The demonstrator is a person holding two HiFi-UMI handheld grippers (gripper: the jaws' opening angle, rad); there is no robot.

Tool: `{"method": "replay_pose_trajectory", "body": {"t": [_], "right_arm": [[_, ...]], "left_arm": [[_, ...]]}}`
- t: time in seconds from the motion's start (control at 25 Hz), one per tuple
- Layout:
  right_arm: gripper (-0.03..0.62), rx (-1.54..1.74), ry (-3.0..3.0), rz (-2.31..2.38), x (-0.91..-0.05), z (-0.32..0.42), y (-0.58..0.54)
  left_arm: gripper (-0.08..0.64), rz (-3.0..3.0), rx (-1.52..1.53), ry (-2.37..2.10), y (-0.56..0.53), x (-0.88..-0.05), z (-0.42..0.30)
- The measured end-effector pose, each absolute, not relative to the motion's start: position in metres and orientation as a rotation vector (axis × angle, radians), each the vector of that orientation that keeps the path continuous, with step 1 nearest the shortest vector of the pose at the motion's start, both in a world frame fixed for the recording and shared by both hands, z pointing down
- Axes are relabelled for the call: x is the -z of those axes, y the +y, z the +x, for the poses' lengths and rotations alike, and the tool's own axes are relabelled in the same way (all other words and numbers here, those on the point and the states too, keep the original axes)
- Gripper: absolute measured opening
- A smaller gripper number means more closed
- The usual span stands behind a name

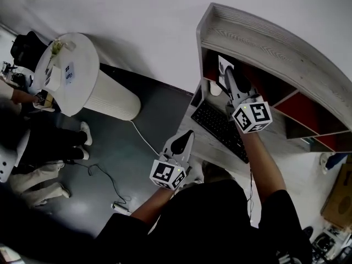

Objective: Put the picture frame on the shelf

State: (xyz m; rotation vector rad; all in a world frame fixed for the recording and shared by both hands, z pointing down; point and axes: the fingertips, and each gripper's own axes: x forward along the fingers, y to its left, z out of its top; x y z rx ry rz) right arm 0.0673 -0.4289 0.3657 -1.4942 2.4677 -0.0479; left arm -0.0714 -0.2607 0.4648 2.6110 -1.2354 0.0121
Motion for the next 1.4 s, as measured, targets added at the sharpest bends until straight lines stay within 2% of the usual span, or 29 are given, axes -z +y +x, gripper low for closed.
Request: {"method": "replay_pose_trajectory", "body": {"t": [0.8,1.4], "right_arm": [[0.043,0.021,2.57,-1.546,-0.382,0.076,-0.48],[0.102,-0.179,2.735,-1.652,-0.401,0.078,-0.481]], "left_arm": [[0.017,2.574,0.007,-1.279,-0.274,-0.473,-0.085],[0.017,2.562,-0.035,-1.297,-0.27,-0.482,-0.097]]}}
